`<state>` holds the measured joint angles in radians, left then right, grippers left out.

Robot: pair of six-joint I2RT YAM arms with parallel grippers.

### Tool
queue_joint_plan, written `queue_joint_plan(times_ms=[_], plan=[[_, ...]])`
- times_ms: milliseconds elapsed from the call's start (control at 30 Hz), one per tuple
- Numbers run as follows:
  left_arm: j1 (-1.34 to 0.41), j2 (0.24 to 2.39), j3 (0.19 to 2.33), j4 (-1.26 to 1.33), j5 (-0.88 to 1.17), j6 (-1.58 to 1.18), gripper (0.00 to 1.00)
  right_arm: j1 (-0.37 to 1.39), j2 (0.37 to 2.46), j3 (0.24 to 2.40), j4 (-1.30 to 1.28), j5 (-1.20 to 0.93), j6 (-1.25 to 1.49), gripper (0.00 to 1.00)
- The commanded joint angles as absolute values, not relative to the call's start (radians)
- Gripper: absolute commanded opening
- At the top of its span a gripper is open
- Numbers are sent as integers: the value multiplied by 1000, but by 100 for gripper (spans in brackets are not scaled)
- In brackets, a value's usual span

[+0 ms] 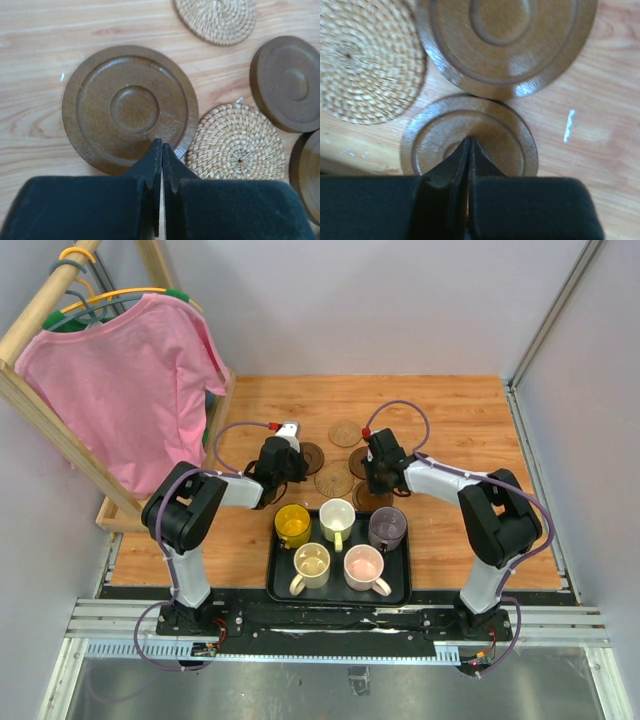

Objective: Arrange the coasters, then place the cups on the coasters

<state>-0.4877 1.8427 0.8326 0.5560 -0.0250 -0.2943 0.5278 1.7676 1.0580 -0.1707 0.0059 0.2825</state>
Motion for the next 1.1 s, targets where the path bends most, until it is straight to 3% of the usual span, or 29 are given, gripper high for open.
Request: queue_joint_plan(times_ms=[0,167,600,1067], plan=[[-493,1885,865,525,-26,-317,1,534,1807,1072,-329,185,323,1],[-491,1898,858,507,-27,-337,1,493,1812,1088,-385,298,364,1],[-419,1860,796,462,-76,-406,1,271,1912,1223,-397,245,365,1],[-315,1807,775,422,-73,-427,1,233,2036,1443,-400,213,318,1]])
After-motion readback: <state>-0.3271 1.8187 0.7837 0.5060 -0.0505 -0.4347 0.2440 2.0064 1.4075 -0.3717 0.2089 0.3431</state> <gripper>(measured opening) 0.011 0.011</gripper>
